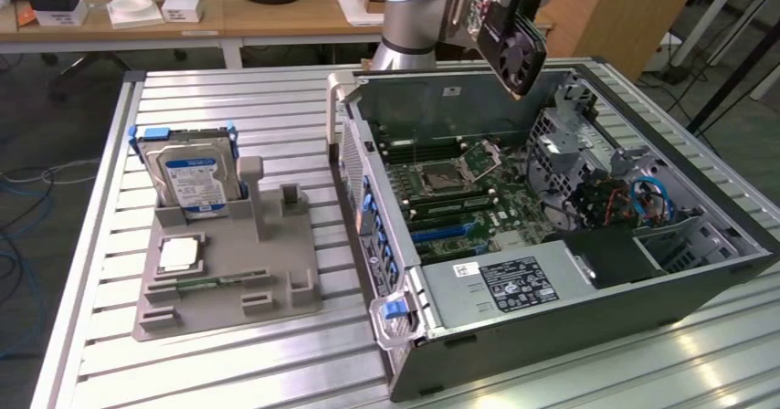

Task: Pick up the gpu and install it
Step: 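Pick up the gpu and move the gpu toward the slot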

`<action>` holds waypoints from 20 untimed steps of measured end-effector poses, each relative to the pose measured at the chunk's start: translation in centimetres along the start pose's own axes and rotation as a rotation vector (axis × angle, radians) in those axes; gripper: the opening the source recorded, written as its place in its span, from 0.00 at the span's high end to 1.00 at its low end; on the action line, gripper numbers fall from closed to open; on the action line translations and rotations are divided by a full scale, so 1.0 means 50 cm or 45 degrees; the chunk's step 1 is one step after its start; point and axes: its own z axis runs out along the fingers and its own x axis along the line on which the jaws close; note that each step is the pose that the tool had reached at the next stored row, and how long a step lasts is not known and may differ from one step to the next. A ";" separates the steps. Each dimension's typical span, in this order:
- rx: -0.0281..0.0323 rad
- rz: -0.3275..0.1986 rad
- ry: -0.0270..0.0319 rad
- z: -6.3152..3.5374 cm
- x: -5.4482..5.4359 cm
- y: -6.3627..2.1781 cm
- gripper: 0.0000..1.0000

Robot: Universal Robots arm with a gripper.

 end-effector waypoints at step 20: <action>0.0001 -0.001 0.0001 0.015 -0.005 0.000 0.74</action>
